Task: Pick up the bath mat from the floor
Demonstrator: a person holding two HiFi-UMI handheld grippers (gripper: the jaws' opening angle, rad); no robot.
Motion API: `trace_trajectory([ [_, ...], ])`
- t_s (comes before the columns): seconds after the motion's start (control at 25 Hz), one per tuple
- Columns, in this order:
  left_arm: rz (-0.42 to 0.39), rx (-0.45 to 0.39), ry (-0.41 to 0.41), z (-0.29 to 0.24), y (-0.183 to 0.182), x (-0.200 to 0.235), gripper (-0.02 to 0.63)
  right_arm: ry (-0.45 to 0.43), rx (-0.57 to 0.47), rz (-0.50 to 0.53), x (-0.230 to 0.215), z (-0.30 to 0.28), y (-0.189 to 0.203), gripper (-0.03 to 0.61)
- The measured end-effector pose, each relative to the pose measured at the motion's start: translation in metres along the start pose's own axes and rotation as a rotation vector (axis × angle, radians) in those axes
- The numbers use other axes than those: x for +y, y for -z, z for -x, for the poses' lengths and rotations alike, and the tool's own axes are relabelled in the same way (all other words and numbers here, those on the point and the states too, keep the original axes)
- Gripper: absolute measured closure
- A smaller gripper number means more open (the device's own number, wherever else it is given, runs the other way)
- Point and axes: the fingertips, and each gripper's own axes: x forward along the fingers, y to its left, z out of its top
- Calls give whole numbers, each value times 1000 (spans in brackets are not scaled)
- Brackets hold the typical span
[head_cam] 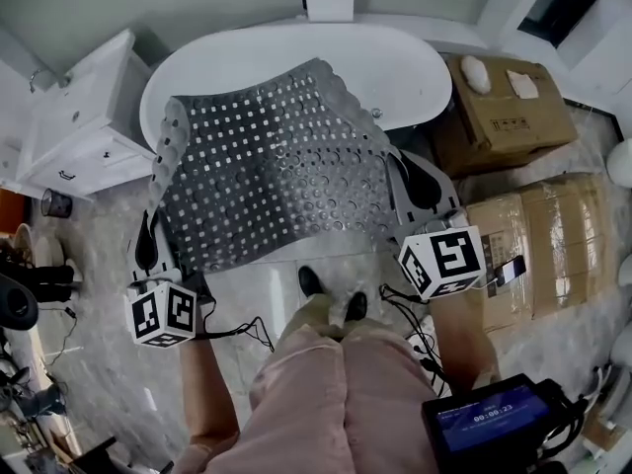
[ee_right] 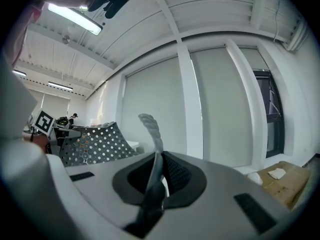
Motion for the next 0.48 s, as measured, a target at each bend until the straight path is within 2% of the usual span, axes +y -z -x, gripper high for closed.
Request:
trace_trajectory([
  [0.48,14,-38,-1,-8,-19,-4,575,30,-49,74,-2,12,-20,552],
])
